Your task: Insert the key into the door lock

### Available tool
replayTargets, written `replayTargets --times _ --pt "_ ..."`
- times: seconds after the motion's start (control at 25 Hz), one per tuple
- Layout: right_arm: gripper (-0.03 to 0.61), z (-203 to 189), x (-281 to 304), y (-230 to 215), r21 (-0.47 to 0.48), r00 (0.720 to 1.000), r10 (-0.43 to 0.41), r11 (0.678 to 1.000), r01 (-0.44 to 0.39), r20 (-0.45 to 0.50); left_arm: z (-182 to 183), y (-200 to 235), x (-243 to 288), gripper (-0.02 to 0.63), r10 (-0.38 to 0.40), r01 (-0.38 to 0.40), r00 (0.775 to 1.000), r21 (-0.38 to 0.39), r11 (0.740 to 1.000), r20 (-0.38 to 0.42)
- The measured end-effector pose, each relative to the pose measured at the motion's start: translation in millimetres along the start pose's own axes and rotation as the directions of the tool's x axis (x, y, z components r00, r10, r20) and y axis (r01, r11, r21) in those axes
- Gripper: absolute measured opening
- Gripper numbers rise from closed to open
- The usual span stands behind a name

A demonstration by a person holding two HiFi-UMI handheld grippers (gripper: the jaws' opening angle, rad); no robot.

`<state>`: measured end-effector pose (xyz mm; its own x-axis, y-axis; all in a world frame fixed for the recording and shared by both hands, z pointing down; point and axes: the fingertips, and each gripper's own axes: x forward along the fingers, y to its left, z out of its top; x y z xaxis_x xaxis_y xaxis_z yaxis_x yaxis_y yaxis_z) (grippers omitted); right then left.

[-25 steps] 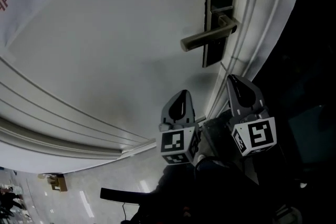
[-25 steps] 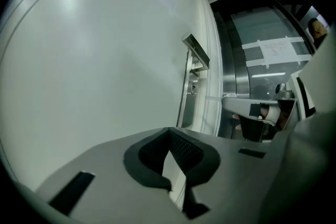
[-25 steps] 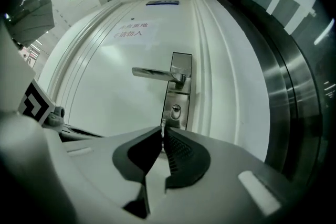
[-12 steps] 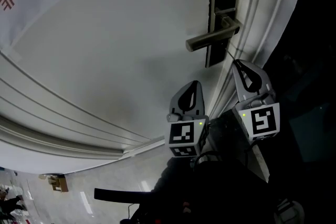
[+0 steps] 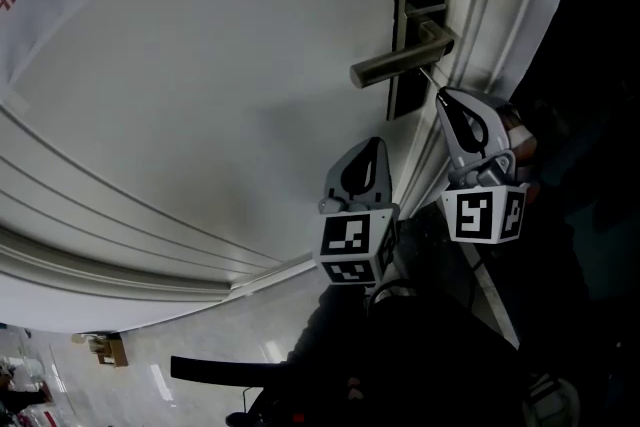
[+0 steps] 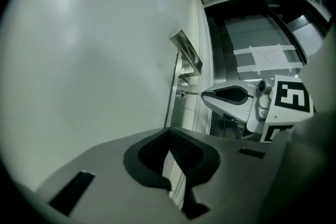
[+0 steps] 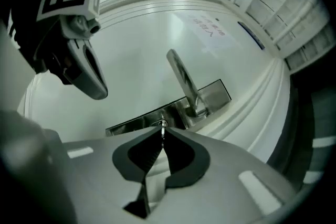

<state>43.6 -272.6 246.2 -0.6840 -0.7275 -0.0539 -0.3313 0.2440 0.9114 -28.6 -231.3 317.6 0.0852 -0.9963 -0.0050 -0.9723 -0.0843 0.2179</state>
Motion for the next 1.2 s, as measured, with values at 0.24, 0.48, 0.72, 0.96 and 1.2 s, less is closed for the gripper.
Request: replayTargets --times 0.24,0.48,0.72,0.96,1.2 --pt "0.012 -1.3 2.5 4.9 -0.152 1.000 0.006 0.988 -0.009 -0.025 -4.8 3.3 -1.0 0.002 -0.003 0.003 1.000 -0.051 0.999 -0.007" --pt "0.012 -1.6 7.0 7.1 -0.210 0.999 0.006 0.978 -0.015 -0.042 -5.2 2.1 0.9 0.002 -0.017 0.016 1.000 -0.056 0.998 -0.011" --pt "0.012 -1.6 11.0 8.3 -0.268 0.998 0.002 0.963 -0.019 -0.061 -9.6 -1.2 1.6 0.000 -0.035 0.033 0.999 -0.053 0.998 -0.025" --pt "0.012 -1.8 13.0 8.0 -0.291 0.997 0.005 0.956 -0.026 -0.076 -8.4 0.1 -1.0 0.002 -0.036 0.035 0.999 -0.050 0.998 -0.019" --pt "0.012 -1.5 16.9 7.8 -0.310 0.996 0.013 0.950 -0.041 -0.093 -9.2 2.2 -2.2 0.002 -0.040 0.039 0.999 -0.044 0.998 -0.026"
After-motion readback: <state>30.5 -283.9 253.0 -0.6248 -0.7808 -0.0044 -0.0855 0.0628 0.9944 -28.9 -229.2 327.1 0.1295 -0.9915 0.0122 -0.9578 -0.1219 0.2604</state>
